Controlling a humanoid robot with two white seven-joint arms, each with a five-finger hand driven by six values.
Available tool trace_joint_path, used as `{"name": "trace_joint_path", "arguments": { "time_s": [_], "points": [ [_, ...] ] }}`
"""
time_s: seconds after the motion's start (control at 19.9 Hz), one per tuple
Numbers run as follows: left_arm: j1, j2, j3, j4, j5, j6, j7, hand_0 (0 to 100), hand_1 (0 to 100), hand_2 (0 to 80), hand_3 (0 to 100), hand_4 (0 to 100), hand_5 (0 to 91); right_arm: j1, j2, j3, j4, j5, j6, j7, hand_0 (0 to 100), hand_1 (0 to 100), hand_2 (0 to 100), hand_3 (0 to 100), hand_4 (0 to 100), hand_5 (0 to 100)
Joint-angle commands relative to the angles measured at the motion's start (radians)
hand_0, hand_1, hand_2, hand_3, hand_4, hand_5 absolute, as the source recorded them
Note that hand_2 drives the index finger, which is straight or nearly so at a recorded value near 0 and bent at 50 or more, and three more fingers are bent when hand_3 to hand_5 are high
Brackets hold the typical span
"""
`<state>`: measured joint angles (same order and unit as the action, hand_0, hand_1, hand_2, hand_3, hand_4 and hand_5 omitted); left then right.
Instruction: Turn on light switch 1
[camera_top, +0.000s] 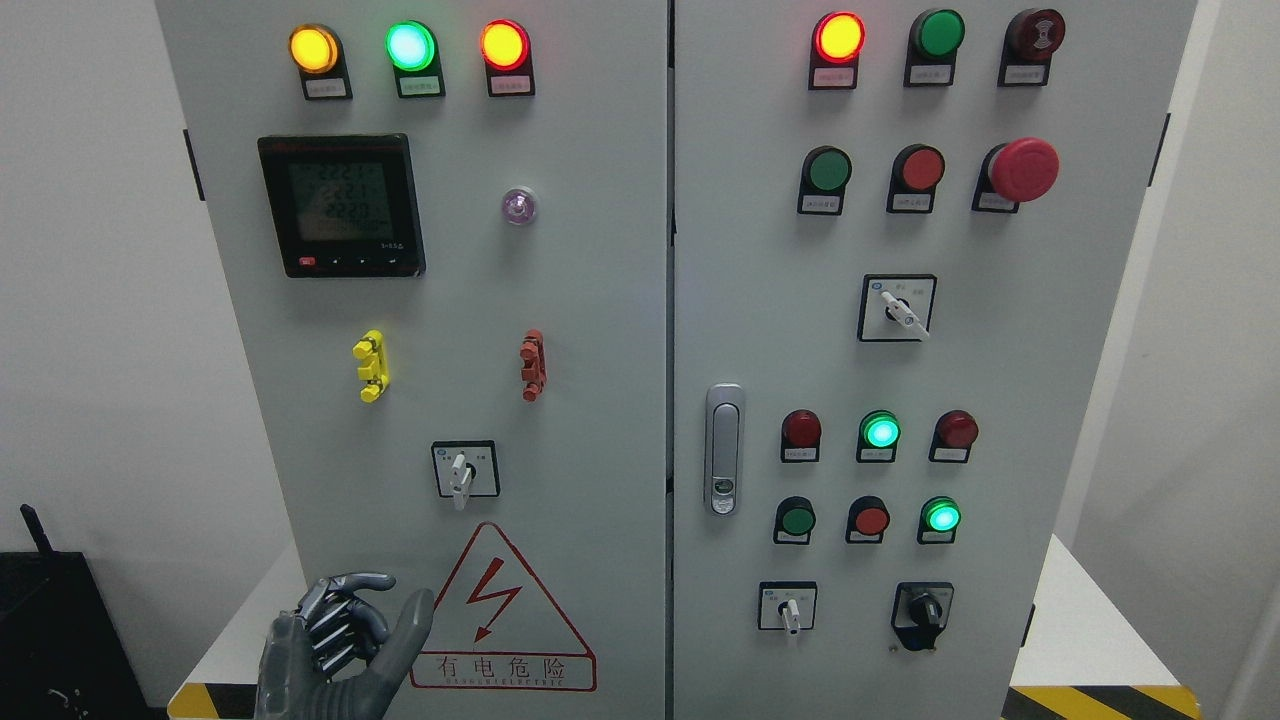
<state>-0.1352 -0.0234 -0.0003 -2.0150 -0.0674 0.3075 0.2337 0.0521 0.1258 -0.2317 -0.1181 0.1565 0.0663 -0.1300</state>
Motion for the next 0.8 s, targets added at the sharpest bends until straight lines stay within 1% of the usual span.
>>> {"name": "trace_joint_path", "arguments": {
  "time_s": [0.0, 0.25, 0.5, 0.65, 0.75],
  "points": [
    [-0.056, -0.044, -0.018, -0.014, -0.002, 0.054, -0.001, 0, 68, 49.6, 88, 93, 84.2, 0.0, 0.0, 0.0, 0.0, 0.0, 0.0, 0.0, 31, 0, 0, 0, 0, 0],
    [-0.072, -0.046, -0.02, -0.007, -0.005, 0.067, -0.001, 0, 69, 51.0, 89, 94, 84.6, 0.0, 0.0, 0.0, 0.0, 0.0, 0.0, 0.0, 31, 0, 0, 0, 0, 0],
    [-0.101, -0.046, -0.02, 0.002, -0.008, 0.116, -0.001, 2, 70, 51.0, 90, 94, 84.6, 0.0, 0.0, 0.0, 0.0, 0.0, 0.0, 0.0, 31, 0, 0, 0, 0, 0],
    [-0.121, -0.047, -0.021, 0.019, -0.031, 0.124, -0.001, 3, 70, 51.1, 90, 94, 84.9, 0.0, 0.0, 0.0, 0.0, 0.0, 0.0, 0.0, 31, 0, 0, 0, 0, 0],
    [-0.139, -0.049, -0.039, 0.038, -0.049, 0.136, -0.001, 4, 71, 51.2, 90, 94, 85.0, 0.0, 0.0, 0.0, 0.0, 0.0, 0.0, 0.0, 31, 0, 0, 0, 0, 0]
  ]
}}
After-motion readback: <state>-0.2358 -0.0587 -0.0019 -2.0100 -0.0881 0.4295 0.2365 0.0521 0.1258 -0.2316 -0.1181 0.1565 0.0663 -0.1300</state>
